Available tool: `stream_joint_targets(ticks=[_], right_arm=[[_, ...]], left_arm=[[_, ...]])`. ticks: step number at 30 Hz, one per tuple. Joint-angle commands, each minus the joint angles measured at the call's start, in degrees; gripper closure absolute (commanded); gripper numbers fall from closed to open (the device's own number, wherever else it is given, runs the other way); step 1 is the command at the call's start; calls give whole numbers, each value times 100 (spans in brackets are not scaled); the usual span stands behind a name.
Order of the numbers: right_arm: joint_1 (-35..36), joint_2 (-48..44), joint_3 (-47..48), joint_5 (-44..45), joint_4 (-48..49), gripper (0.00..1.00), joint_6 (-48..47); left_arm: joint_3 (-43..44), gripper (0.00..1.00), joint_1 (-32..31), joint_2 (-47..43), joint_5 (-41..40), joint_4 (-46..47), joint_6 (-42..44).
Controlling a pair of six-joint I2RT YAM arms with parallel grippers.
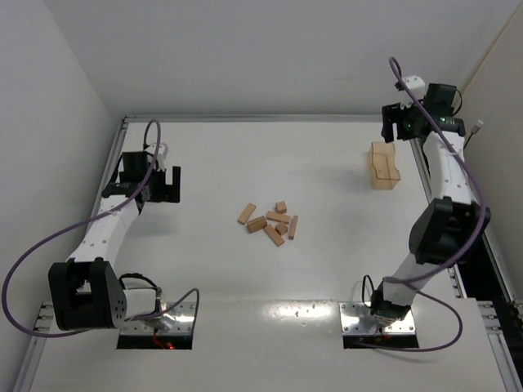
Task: Build the wood block tower
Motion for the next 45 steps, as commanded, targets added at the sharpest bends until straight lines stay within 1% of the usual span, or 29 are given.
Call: stream_joint_targets(ticks=[1, 2, 4, 5, 6, 7, 8, 9, 10, 11, 12, 13, 14, 15, 16, 17, 19, 21, 23, 25, 28, 31, 34, 36, 42, 43, 45], right_arm=[[158, -744, -402, -1778, 48, 32, -560], [228, -911, -403, -2286, -242, 29, -1075], [570, -965, -403, -2720, -865, 28, -1631], [902, -965, -403, -2844, -1469, 25, -1991], [1140, -1018, -403, -2845, -1667, 21, -1994], [1386, -1018, -464, -2636, -1808, 19, -1994], [1615, -1018, -569, -2373, -1879, 19, -1994], [2026, -1018, -848, -2301, -1879, 18, -2055], [2213, -1105, -1025, -2230, -1879, 18, -2056], [2389, -1184, -1401, -2064, -1549, 18, -2056], [2704, -1272, -1553, -1958, -1406, 18, -2004], [2855, -1334, -1667, -1731, -1292, 18, -2003], [2970, -1335, -1747, -1633, -1151, 18, -2003], [3058, -1335, -1748, -1571, -1150, 18, -2003], [3120, -1335, -1748, -1405, -1150, 19, -2003], [3190, -1335, -1748, -1325, -1098, 19, -1942], [3191, -1273, -1695, -1053, -1097, 20, -1837], [3130, -1325, -1695, -772, -888, 20, -1775], [3076, -1396, -1835, -368, -773, 22, -1643], [3024, -1466, -1975, 0, -693, 22, -1573], [2901, -1642, -2082, 213, -570, 22, -1511], [2839, -1713, -2204, 275, -622, 22, -1511], [2708, -1765, -2205, 345, -623, 22, -1511], [2646, -1765, -2205, 345, -623, 22, -1511], [2593, -1572, -1942, 345, -675, 20, -1450], [2593, -1572, -1880, 345, -675, 20, -1450], [2593, -1510, -1879, 345, -675, 20, -1450]], left_arm=[[-62, 0, -1, -312, 750, -216, 186], [-63, 0, -97, -382, 820, -269, 255], [-116, 0, -203, -452, 952, -374, 335], [-116, 0, -273, -453, 953, -436, 335], [-168, 0, -274, -505, 1118, -437, 335], [-169, 0, -326, -505, 1181, -437, 335], [-230, 0, -448, -575, 1242, -489, 335], [-230, 0, -528, -576, 1400, -489, 387], [-291, 0, -642, -576, 1401, -489, 388], [-292, 0, -930, -628, 1401, -489, 388], [-292, 0, -1090, -629, 1323, -489, 388], [-292, 0, -1248, -629, 1174, -489, 388], [-240, 0, -1563, -542, 1121, -437, 388], [-187, 0, -1731, -358, 1050, -437, 310], [-47, 0, -1907, -226, 815, -376, 257], [50, 0, -2204, -85, 725, -375, 204], [348, 0, -2417, 379, 672, -322, 46], [516, 2, -2628, 671, 619, -209, -95], [805, 10, -2778, 1135, 558, -138, -200], [973, 14, -2998, 1435, 496, -24, -297], [1246, 20, -3296, 1935, 251, 99, -377], [1421, 27, -3464, 2279, 250, 161, -438], [1422, 28, -3534, 2386, 320, 213, -490], [1422, 28, -3596, 2526, 180, 275, -491], [1264, 36, -3596, 2843, -23, 547, -596], [1264, 36, -3596, 2965, -23, 600, -596], [1317, 41, -3596, 3097, -75, 601, -596]])
